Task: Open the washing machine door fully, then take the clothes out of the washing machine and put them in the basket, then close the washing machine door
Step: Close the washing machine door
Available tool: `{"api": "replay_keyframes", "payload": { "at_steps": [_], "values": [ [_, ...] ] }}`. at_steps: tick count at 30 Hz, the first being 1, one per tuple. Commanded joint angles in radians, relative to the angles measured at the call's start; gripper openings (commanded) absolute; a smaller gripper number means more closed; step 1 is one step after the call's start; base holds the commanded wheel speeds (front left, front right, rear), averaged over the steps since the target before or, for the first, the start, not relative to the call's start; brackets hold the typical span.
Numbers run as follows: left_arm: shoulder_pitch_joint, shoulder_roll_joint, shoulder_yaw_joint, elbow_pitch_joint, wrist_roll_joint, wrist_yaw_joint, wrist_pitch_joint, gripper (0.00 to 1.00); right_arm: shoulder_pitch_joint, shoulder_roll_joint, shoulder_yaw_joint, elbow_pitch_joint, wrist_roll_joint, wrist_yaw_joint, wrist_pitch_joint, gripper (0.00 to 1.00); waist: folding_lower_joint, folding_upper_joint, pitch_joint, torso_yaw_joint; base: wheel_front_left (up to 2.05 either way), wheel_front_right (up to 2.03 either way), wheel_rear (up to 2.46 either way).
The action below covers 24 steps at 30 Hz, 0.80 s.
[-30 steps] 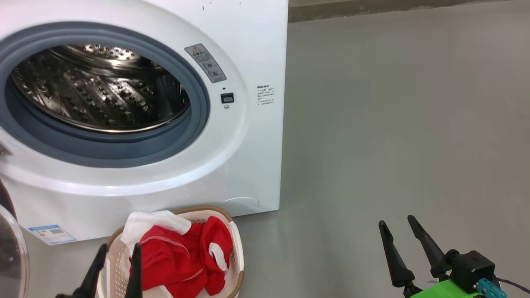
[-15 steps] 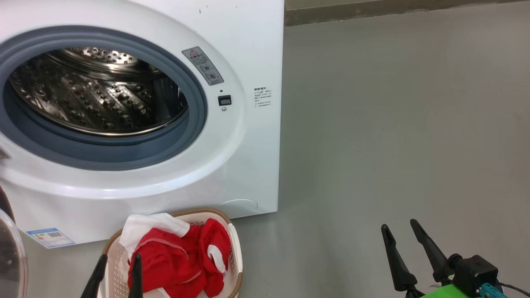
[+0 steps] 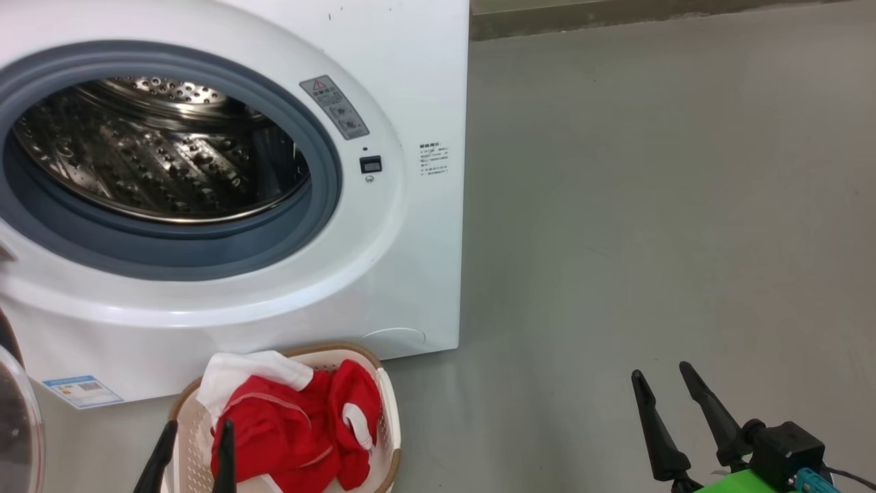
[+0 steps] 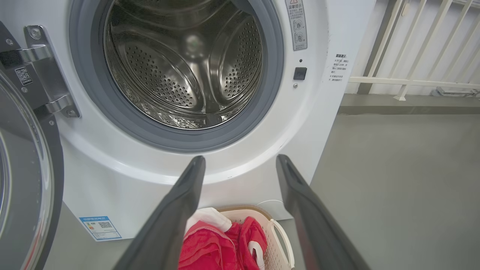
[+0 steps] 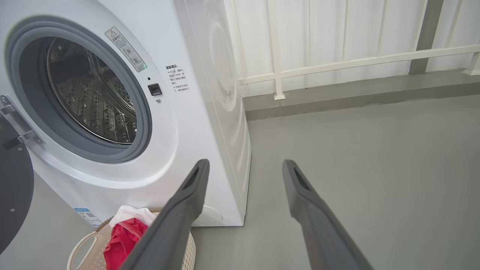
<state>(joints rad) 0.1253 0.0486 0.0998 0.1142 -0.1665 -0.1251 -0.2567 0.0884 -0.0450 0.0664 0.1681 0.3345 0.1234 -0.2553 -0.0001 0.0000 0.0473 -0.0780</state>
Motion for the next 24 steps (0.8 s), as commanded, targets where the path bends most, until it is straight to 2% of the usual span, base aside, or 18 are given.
{"api": "replay_keyframes", "payload": {
  "at_steps": [1, 17, 24],
  "values": [
    [-0.029, 0.005, 0.035, -0.025, 0.018, -0.006, -0.005, 1.0, -0.019, -0.006, 0.019, -0.023, -0.008, 0.007, -0.006, 1.0, 0.0001, 0.0, 0.0, 0.001, -0.52, 0.52, 0.0],
    [-0.04, 0.003, 0.039, -0.022, 0.015, -0.006, -0.005, 1.0, -0.024, -0.005, 0.013, -0.019, -0.009, 0.007, -0.006, 1.0, 0.0001, 0.0, 0.0, 0.011, -1.2, 1.18, 0.02],
    [-0.047, 0.002, 0.039, -0.024, 0.017, -0.006, -0.005, 1.0, -0.027, -0.005, 0.015, -0.019, -0.006, 0.007, -0.006, 1.0, 0.0001, 0.0, 0.004, 0.011, -0.73, 0.67, 0.07]
  ]
}}
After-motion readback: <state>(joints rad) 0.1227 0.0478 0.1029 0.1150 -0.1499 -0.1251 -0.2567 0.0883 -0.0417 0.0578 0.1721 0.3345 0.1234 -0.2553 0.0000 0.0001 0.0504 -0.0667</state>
